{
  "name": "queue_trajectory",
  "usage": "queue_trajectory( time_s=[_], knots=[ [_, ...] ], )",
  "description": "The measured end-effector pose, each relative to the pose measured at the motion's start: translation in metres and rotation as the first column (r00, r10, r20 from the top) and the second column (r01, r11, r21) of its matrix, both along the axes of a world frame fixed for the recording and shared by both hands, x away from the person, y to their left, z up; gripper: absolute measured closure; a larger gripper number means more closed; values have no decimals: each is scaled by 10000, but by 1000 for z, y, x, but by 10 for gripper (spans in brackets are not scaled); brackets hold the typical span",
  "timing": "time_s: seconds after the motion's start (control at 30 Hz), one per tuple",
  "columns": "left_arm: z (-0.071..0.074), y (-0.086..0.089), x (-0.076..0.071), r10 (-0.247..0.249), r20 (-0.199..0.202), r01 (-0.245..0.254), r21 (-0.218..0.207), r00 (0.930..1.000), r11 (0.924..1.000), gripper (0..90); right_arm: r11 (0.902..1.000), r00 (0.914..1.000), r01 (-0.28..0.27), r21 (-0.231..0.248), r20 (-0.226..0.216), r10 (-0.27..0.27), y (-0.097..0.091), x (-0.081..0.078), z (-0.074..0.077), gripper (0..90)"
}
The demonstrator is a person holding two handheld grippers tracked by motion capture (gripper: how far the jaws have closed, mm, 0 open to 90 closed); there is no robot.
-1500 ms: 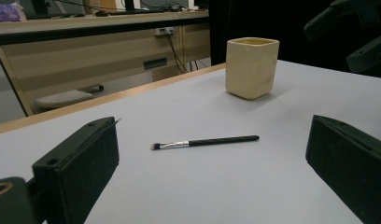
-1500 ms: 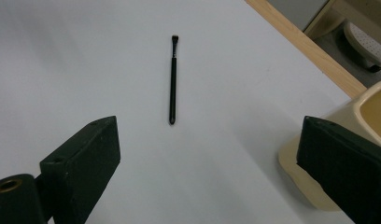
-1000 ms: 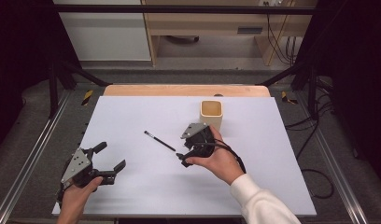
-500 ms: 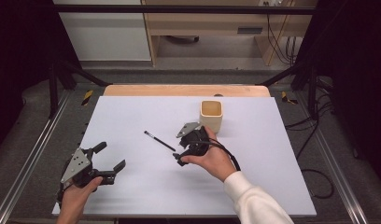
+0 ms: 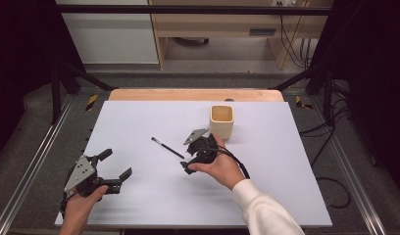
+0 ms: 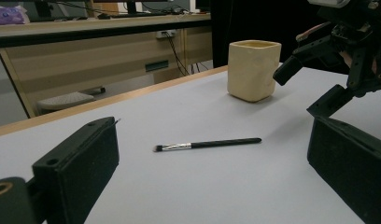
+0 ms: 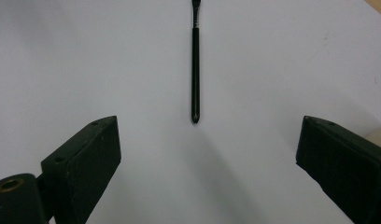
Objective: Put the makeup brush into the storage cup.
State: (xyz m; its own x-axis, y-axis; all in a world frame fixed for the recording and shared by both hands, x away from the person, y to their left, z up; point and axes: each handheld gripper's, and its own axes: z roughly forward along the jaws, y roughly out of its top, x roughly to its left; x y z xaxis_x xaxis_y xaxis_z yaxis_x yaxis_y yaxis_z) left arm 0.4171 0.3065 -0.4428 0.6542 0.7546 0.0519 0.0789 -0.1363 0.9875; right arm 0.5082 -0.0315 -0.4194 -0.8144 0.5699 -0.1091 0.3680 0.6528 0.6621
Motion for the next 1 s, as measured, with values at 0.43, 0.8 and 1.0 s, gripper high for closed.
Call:
queue_trajectory(
  time_s=[0.43,0.8,1.0],
  knots=[
    [0,0,0,0,6,0,-10,10000,10000,16,9995,9996,199,228,-227,-194,10,10,-11,63],
    [0,1,0,20,12,-20,-19,10000,10000,16,9989,9986,389,256,-358,-379,20,19,-20,55],
    [0,2,0,47,18,-47,-58,10000,10000,17,9980,9977,538,346,-437,-523,24,24,-25,54]
  ],
)
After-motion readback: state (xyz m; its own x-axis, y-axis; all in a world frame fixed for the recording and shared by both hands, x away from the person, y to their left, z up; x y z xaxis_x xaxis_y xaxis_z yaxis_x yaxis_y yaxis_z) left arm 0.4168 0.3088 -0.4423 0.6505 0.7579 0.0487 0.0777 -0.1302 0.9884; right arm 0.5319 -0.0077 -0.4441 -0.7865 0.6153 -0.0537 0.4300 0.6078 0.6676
